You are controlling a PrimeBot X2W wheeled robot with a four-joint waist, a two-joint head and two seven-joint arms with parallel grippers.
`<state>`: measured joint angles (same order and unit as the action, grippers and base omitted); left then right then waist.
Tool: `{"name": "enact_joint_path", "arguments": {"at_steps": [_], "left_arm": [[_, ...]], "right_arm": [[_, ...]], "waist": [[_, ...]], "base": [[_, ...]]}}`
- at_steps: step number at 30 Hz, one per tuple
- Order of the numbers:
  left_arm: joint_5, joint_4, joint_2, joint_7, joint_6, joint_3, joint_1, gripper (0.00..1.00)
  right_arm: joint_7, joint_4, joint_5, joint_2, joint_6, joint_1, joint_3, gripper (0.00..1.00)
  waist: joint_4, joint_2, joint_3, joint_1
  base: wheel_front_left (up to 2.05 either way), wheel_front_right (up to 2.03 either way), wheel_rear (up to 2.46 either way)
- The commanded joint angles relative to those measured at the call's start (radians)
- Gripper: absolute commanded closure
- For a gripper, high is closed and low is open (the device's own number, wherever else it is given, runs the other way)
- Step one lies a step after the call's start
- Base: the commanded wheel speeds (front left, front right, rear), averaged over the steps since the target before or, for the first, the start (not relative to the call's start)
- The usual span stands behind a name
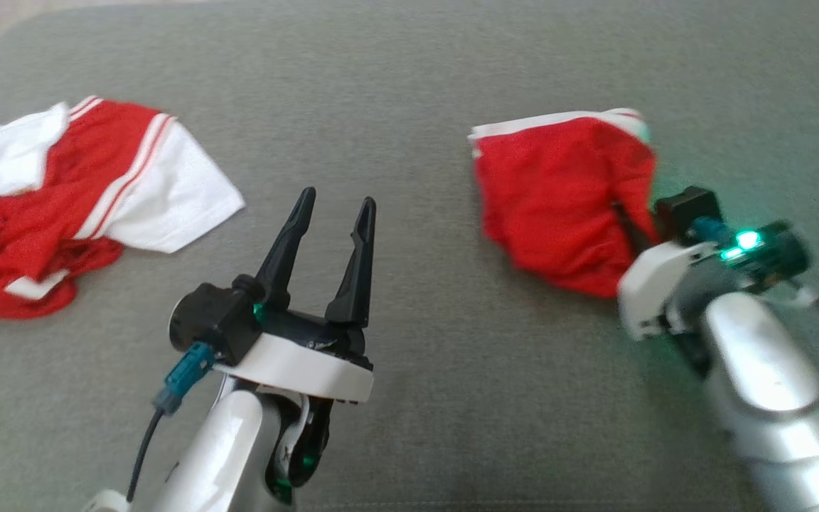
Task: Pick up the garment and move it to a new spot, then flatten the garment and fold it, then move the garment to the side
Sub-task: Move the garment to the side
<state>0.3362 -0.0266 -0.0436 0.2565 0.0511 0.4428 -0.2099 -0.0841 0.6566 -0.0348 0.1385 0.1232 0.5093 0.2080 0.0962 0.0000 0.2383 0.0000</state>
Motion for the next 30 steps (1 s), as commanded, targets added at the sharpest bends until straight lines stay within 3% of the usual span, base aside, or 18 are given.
{"name": "enact_joint_path", "arguments": {"at_steps": [1, 2, 3, 7, 11, 15, 20, 30], "left_arm": [[-0.008, 0.038, -0.007, 0.005, -0.008, -0.024, -0.044, 0.0], [-0.01, 0.038, -0.007, 0.005, -0.01, -0.022, -0.049, 0.0], [-0.013, 0.04, -0.007, 0.005, -0.014, -0.019, -0.059, 0.0], [-0.016, 0.047, -0.007, 0.005, -0.016, -0.018, -0.081, 0.0], [-0.014, 0.054, -0.007, 0.005, -0.018, -0.012, -0.106, 0.0], [-0.012, 0.064, -0.007, 0.005, -0.018, -0.007, -0.124, 0.0], [-0.013, 0.07, -0.007, 0.005, -0.023, -0.008, -0.137, 0.0], [-0.02, 0.065, -0.007, 0.005, -0.028, -0.028, -0.143, 0.0]], "right_arm": [[-0.007, -0.04, -0.009, 0.039, 0.008, 0.038, 0.034, 1.0], [-0.018, -0.05, -0.01, 0.076, 0.008, 0.04, 0.063, 1.0], [-0.04, -0.069, 0.007, 0.155, 0.008, 0.042, 0.119, 1.0], [-0.075, -0.109, 0.061, 0.328, 0.008, 0.051, 0.203, 1.0], [-0.103, -0.129, 0.117, 0.472, 0.008, 0.064, 0.213, 1.0], [-0.115, -0.123, 0.125, 0.576, 0.008, 0.071, 0.195, 1.0], [-0.109, -0.088, 0.116, 0.634, 0.008, 0.08, 0.12, 1.0], [-0.106, -0.073, 0.021, 0.617, 0.008, 0.071, -0.069, 1.0]], "waist": [[-0.025, 0.0, 0.012, 0.0], [-0.034, 0.0, 0.017, 0.0], [-0.049, 0.0, 0.027, 0.0], [-0.071, 0.0, 0.054, 0.0], [-0.075, 0.0, 0.082, 0.0], [-0.07, 0.0, 0.108, 0.0], [-0.06, 0.0, 0.139, 0.0], [-0.056, 0.0, 0.167, 0.0]], "base": [[0.0, 0.0, 0.0], [0.0, 0.0, 0.0], [0.0, 0.0, 0.0], [0.0, 0.0, 0.0], [0.0, 0.0, 0.0], [0.0, 0.0, 0.0], [0.0, 0.0, 0.0], [0.0, 0.0, 0.0]]}}
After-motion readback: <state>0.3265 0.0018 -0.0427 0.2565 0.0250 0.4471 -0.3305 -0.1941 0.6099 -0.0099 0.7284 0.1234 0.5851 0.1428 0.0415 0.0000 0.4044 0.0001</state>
